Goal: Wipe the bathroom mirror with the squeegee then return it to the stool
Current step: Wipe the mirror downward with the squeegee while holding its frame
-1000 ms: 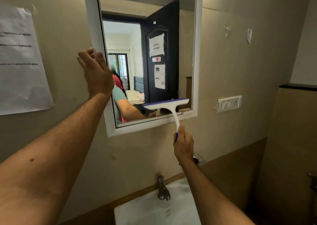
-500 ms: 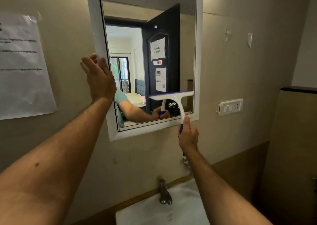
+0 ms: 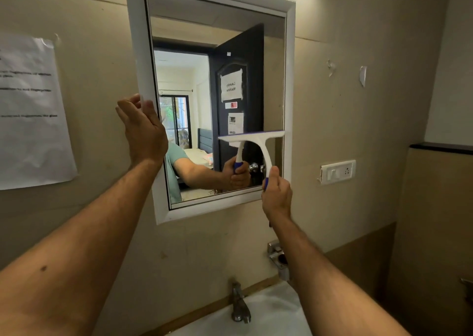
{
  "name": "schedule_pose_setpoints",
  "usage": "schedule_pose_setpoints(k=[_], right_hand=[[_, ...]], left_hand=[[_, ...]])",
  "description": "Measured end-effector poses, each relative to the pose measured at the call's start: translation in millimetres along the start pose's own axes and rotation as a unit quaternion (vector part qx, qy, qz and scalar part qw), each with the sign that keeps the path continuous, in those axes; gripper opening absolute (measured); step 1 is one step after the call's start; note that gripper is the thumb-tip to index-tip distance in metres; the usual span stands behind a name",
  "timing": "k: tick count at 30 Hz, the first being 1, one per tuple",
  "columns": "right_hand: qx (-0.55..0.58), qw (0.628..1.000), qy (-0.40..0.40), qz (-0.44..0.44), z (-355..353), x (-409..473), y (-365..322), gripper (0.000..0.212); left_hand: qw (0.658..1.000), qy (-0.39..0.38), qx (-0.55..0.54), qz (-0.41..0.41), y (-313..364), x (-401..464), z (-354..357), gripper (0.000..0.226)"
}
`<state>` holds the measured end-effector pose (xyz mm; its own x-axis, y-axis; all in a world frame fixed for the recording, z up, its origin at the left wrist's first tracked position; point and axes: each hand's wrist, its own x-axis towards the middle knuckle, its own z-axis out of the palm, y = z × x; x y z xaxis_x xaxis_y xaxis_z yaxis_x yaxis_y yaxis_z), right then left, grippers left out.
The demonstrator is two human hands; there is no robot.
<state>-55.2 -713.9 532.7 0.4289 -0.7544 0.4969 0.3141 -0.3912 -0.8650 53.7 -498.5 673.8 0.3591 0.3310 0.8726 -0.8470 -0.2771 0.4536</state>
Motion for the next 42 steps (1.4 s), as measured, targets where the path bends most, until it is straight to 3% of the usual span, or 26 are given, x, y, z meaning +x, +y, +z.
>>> schedule_pose_setpoints(k=[7, 13, 18, 29, 42], right_hand=[[-0.011, 1.0, 0.002, -0.02, -8.9, -11.9, 18.9, 0.048], [0.004, 0.998, -0.006, -0.07, 9.7, 39.7, -70.0, 0.051], [0.016, 0.998, 0.004, -0.058, 17.7, 73.1, -112.8, 0.055], [0.015, 0.999, 0.012, -0.043, 14.2, 56.7, -67.0, 0.05], [0.059, 0.99, 0.009, -0.126, 19.2, 128.0, -187.5, 0.029]], left_hand=[[1.0, -0.001, 0.004, -0.001, -1.4, -1.6, 0.3, 0.038], [1.0, -0.007, 0.007, -0.001, -5.2, 0.6, 1.3, 0.042], [1.0, -0.005, -0.001, -0.003, -7.8, 3.1, 0.3, 0.043], [1.0, -0.006, 0.003, -0.002, -8.6, 6.0, 0.4, 0.041], [1.0, -0.021, 0.0, -0.012, -5.8, 3.2, 0.7, 0.039]])
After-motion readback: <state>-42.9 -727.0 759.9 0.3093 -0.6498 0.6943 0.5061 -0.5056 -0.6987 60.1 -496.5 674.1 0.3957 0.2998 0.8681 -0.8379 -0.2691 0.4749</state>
